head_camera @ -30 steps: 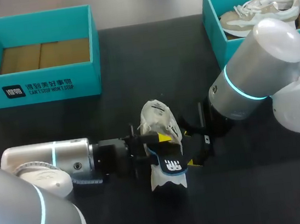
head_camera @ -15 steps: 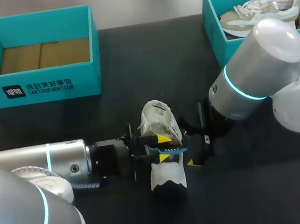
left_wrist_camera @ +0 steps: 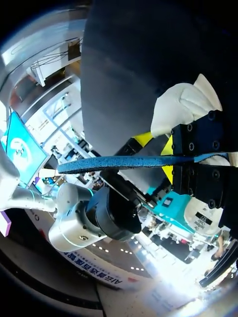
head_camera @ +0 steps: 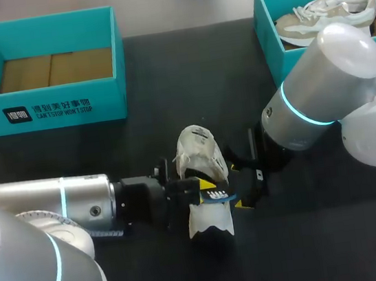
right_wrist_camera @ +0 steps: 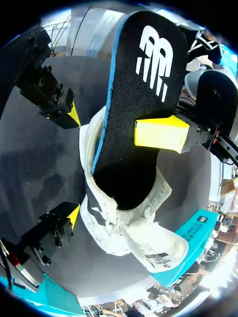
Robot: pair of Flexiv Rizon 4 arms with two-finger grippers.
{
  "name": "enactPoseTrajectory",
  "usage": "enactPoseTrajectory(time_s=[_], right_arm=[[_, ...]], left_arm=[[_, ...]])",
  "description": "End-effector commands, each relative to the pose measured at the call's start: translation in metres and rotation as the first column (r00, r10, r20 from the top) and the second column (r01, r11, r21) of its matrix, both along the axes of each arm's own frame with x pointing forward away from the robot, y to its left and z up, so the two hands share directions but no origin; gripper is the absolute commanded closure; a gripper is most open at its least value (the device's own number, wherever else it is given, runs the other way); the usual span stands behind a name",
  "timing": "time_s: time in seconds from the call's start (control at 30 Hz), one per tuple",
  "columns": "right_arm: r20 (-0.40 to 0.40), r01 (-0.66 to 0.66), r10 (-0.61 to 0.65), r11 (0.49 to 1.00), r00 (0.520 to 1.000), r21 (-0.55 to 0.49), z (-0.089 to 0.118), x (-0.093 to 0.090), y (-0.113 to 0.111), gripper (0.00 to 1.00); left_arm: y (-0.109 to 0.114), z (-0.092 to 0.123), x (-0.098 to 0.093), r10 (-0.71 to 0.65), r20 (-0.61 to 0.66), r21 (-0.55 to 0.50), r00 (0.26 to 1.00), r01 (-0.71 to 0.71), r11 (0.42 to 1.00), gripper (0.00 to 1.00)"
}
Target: Take the shoe out of the shoebox, open the shoe tongue, remove and reinsert the insole, then place the shoe into the shoebox
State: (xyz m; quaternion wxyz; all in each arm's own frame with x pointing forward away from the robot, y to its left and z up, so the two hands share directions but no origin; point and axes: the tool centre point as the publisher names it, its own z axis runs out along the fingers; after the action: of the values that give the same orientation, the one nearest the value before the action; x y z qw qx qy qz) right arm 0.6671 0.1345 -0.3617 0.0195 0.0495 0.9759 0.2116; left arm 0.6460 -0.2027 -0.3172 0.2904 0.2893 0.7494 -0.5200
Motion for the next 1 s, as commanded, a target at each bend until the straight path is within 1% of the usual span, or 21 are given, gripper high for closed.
enactPoseTrajectory(time_s=[0.03, 0.33, 0.67, 0.87, 1.0], right_arm=[[0.002, 0.001, -0.001, 1.0, 1.0, 0.001, -0.001, -0.001, 0.0, 0.0], [0.002, 0.001, -0.001, 1.0, 1.0, 0.001, -0.001, -0.001, 0.0, 0.0], [0.002, 0.001, -0.001, 1.0, 1.0, 0.001, -0.001, -0.001, 0.0, 0.0], [0.002, 0.001, -0.001, 1.0, 1.0, 0.001, -0.001, -0.001, 0.0, 0.0], [0.002, 0.001, -0.001, 1.0, 1.0, 0.001, -0.001, -0.001, 0.0, 0.0]], left_arm=[[-0.001, -0.007, 0.003, -0.013, 0.028, 0.026, 1.0, 0.012, 1.0, 1.0], [0.002, -0.02, 0.014, 0.004, 0.041, 0.056, 0.999, -0.007, 0.998, 1.0], [-0.002, -0.032, 0.026, 0.05, 0.052, 0.107, 0.997, -0.055, 0.993, 1.0], [0.0, -0.034, 0.028, 0.076, 0.059, 0.127, 0.995, -0.083, 0.988, 1.0], [0.002, -0.027, 0.023, 0.076, 0.034, 0.092, 0.996, -0.079, 0.993, 1.0]])
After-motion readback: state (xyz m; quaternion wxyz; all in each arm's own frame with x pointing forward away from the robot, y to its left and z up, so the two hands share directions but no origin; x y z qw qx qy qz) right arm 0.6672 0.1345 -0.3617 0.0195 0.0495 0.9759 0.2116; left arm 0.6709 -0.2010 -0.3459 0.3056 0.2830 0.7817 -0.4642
